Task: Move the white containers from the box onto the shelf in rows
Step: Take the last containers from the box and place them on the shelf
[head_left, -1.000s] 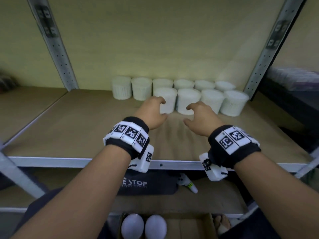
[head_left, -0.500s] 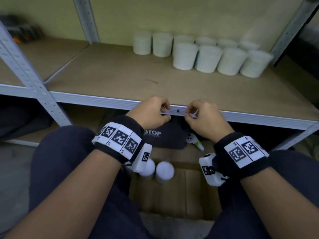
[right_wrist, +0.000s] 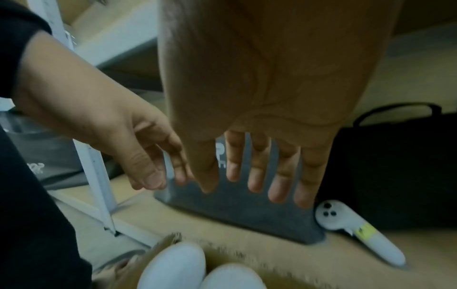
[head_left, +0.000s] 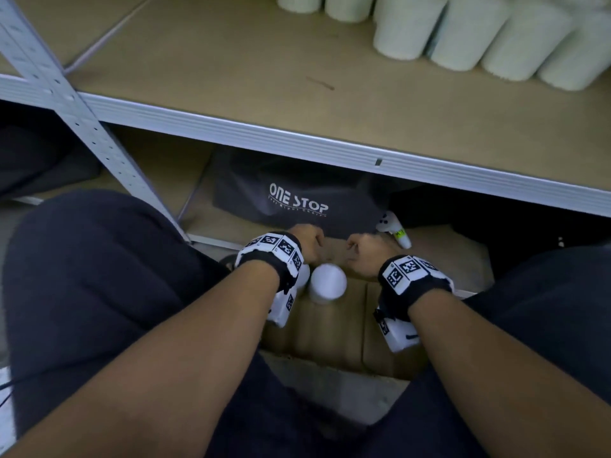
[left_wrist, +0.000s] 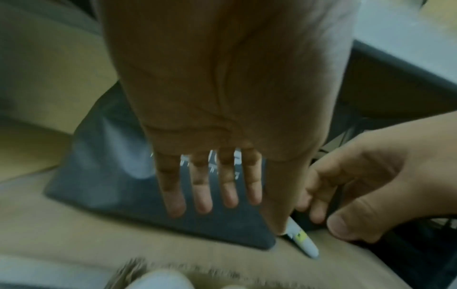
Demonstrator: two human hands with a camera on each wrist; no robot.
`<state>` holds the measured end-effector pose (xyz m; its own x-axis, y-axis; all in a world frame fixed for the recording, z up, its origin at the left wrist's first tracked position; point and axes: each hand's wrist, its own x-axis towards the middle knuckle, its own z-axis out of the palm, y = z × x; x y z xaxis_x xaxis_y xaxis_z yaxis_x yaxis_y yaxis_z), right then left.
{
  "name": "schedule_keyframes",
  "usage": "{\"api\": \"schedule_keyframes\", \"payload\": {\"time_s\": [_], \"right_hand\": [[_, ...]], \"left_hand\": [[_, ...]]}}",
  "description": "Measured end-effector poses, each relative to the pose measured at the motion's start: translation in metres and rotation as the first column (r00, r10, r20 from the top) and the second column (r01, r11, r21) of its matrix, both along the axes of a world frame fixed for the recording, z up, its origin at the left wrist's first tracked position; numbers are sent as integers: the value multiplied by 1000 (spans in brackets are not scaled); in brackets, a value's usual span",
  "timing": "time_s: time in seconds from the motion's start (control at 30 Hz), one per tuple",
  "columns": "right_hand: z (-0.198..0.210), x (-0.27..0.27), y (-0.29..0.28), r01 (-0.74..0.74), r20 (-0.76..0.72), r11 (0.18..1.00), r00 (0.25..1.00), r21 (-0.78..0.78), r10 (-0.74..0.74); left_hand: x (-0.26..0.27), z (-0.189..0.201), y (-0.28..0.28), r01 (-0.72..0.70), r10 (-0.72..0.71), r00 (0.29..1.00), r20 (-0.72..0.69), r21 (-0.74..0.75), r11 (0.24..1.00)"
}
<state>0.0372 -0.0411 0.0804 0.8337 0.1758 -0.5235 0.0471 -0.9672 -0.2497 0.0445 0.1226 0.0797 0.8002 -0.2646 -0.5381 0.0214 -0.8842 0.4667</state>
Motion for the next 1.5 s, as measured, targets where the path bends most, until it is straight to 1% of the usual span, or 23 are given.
{"api": "schedule_keyframes", "payload": {"time_s": [0.13,0.23,0.33,0.47,0.57,0.63,0.7,0.77,0.87,1.03,1.2,1.3,1.37,1.5], "right_hand": [[-44,-2,7,23,-93,1000,995,10,-22],[-73,-4,13,19,-149,1000,989,-14,-21],[-100,-5,20,21,-168,1000,985,-19,-24],[-127,-5,29,25,-211,999,977,-26,-29],[-141,-5,33,1,-197,999,980,-41,-9],[-149,-6,34,-42,-176,996,984,-83,27],[-159,-7,35,-69,-156,992,986,-110,52],[-166,-7,36,-37,-145,994,989,-102,22],[-174,-5,38,19,-153,998,988,-67,-29],[-172,-4,37,38,-155,998,987,-55,-46],[-156,-6,31,33,-136,999,990,-43,-39],[-139,-8,24,71,-141,996,987,-47,-77],[-124,-10,19,73,-131,996,988,-58,-80],[-86,-9,10,61,-122,996,990,-72,-70]], "left_hand": [[1,-40,3,-58,57,996,-62,-15,998],[0,-65,7,-43,49,997,-64,87,995],[-1,-97,6,-34,48,996,-71,185,982],[-5,-126,7,20,-3,999,-55,306,952],[-5,-136,6,59,-56,998,-18,405,913],[-2,-143,4,51,-52,999,-10,431,901],[-2,-147,4,91,-82,996,-40,469,878],[-4,-152,4,100,-97,995,-30,478,873],[-6,-158,4,67,-82,997,12,464,883],[-2,-152,3,46,-49,999,-5,426,904],[-5,-134,1,-37,40,999,0,381,924],[-10,-118,5,-66,76,997,-15,331,941],[-11,-105,8,-68,87,995,-54,284,956],[-12,-74,9,-54,77,994,-72,281,958]]}}
